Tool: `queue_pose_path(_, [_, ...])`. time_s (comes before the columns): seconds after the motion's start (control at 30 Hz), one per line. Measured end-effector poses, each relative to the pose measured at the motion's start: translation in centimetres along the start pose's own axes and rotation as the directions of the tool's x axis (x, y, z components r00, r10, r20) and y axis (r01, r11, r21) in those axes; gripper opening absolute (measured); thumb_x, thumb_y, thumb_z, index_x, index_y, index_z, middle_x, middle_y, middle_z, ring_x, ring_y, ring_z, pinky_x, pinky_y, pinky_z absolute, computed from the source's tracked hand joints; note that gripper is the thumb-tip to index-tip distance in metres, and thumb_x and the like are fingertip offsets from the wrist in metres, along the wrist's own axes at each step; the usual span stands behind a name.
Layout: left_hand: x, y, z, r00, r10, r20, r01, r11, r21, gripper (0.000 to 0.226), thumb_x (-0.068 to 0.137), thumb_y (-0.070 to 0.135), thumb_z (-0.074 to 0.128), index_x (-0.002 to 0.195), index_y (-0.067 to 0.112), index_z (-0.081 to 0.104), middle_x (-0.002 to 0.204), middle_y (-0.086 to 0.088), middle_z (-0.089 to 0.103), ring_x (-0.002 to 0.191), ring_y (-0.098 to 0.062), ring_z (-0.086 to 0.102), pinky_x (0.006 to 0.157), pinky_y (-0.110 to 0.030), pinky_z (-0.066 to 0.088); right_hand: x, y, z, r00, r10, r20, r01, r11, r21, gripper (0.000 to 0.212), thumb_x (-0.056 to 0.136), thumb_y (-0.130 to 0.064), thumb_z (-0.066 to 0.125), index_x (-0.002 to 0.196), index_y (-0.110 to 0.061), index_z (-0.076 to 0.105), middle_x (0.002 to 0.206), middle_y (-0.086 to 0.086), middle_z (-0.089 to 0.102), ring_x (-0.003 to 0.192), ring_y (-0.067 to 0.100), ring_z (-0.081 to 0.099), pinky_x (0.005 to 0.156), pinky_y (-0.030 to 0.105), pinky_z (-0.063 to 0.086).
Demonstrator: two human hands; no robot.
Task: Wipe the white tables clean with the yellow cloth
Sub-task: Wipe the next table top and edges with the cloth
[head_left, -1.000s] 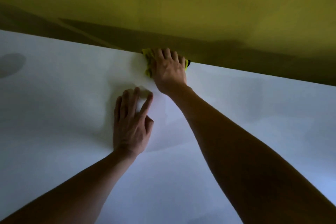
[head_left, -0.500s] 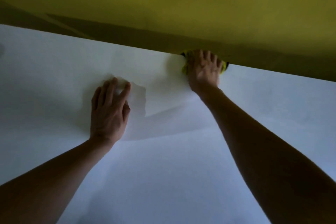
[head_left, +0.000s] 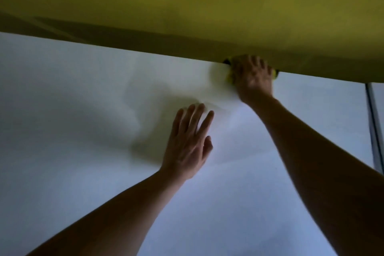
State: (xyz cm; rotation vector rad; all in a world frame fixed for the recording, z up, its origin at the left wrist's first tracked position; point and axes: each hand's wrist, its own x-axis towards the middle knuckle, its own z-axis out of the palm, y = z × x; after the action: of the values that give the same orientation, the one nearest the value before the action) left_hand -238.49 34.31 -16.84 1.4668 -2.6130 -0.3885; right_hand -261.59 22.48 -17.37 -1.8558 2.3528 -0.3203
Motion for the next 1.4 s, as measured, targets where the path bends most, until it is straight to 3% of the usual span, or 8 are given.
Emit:
queue_pose_path(0.23, [0.4, 0.6, 0.9, 0.999, -0.04, -0.023, 0.041, 0.998, 0.047, 0.062, 0.099, 0.029, 0.042, 0.159, 0.015, 0.038, 0.167, -0.017, 0.031, 0.155, -0.038, 0.028, 0.126, -0.056, 0.02, -0.4, 0.7, -0.2, 0.993, 0.106, -0.047, -0.108, 0.994, -0.034, 0.041, 0.1, -0.041, 0.034, 0.122, -0.013, 0.055, 0.122, 0.018, 0.055, 0.114, 0.036, 0.05, 0.094, 0.045, 0.034])
queue_pose_path(0.33, [0.5, 0.8, 0.9, 0.998, -0.04, -0.039, 0.042, 0.998, 0.049, 0.061, 0.098, 0.027, 0.044, 0.158, 0.014, 0.04, 0.166, -0.016, 0.033, 0.154, -0.038, 0.029, 0.125, -0.057, 0.022, 0.3, -4.7, 1.0, 0.996, -0.037, 0.078, 0.04, 0.998, -0.047, 0.047, 0.093, -0.047, 0.041, 0.129, -0.02, 0.054, 0.126, 0.013, 0.054, 0.117, 0.032, 0.049, 0.096, 0.045, 0.034])
queue_pose_path(0.5, [0.6, 0.4, 1.0, 0.998, -0.04, -0.053, 0.043, 0.997, 0.057, 0.056, 0.097, 0.026, 0.044, 0.152, 0.014, 0.044, 0.161, -0.016, 0.04, 0.153, -0.035, 0.033, 0.125, -0.055, 0.024, 1.2, -12.4, 2.2, 0.985, -0.157, 0.066, 0.153, 0.986, 0.062, 0.04, 0.102, -0.042, 0.029, 0.121, -0.016, 0.053, 0.12, 0.01, 0.058, 0.112, 0.033, 0.052, 0.09, 0.046, 0.035])
queue_pose_path(0.77, [0.6, 0.6, 1.0, 0.996, -0.035, -0.077, 0.039, 0.998, 0.053, 0.06, 0.098, 0.025, 0.042, 0.157, 0.017, 0.043, 0.165, -0.014, 0.036, 0.153, -0.036, 0.032, 0.126, -0.053, 0.024, -0.6, 2.3, -1.1, 0.997, -0.08, 0.02, 0.081, 0.996, -0.048, 0.048, 0.089, -0.05, 0.034, 0.122, -0.024, 0.056, 0.119, 0.014, 0.056, 0.11, 0.035, 0.051, 0.087, 0.044, 0.035])
queue_pose_path(0.93, [0.7, 0.7, 1.1, 0.994, -0.042, -0.098, 0.047, 0.998, 0.048, 0.059, 0.097, 0.024, 0.043, 0.155, 0.016, 0.047, 0.164, -0.014, 0.038, 0.153, -0.036, 0.032, 0.125, -0.056, 0.025, -0.8, 8.4, -2.4, 0.994, 0.093, -0.061, -0.097, 0.993, -0.066, 0.036, 0.101, -0.034, 0.034, 0.115, -0.009, 0.056, 0.117, 0.021, 0.056, 0.109, 0.039, 0.05, 0.09, 0.045, 0.034])
queue_pose_path(1.07, [0.7, 0.7, 1.1, 0.994, -0.046, -0.098, 0.051, 0.998, 0.044, 0.059, 0.096, 0.024, 0.045, 0.155, 0.016, 0.047, 0.164, -0.014, 0.038, 0.154, -0.036, 0.032, 0.124, -0.057, 0.026, -0.6, 4.8, -1.6, 0.989, 0.13, -0.065, -0.133, 0.99, -0.05, 0.035, 0.101, -0.034, 0.038, 0.119, -0.01, 0.057, 0.121, 0.02, 0.056, 0.113, 0.038, 0.05, 0.092, 0.046, 0.033])
queue_pose_path(1.27, [0.7, 0.6, 1.4, 0.993, -0.04, -0.109, 0.048, 0.996, 0.07, 0.062, 0.096, 0.024, 0.044, 0.158, 0.016, 0.043, 0.165, -0.012, 0.036, 0.154, -0.034, 0.031, 0.126, -0.054, 0.023, 0.5, -6.2, 0.8, 0.995, -0.094, 0.035, 0.093, 0.996, 0.012, 0.04, 0.094, -0.045, 0.044, 0.122, -0.018, 0.056, 0.12, 0.01, 0.058, 0.113, 0.032, 0.052, 0.092, 0.044, 0.035])
queue_pose_path(1.4, [0.6, 0.4, 1.8, 0.992, -0.031, -0.124, 0.039, 0.997, 0.065, 0.062, 0.098, 0.024, 0.044, 0.159, 0.017, 0.04, 0.166, -0.011, 0.034, 0.155, -0.034, 0.03, 0.127, -0.053, 0.021, 0.6, -6.5, 1.5, 0.986, -0.168, 0.015, 0.167, 0.986, 0.022, 0.038, 0.1, -0.041, 0.037, 0.122, -0.016, 0.054, 0.118, 0.009, 0.058, 0.11, 0.032, 0.053, 0.089, 0.045, 0.036])
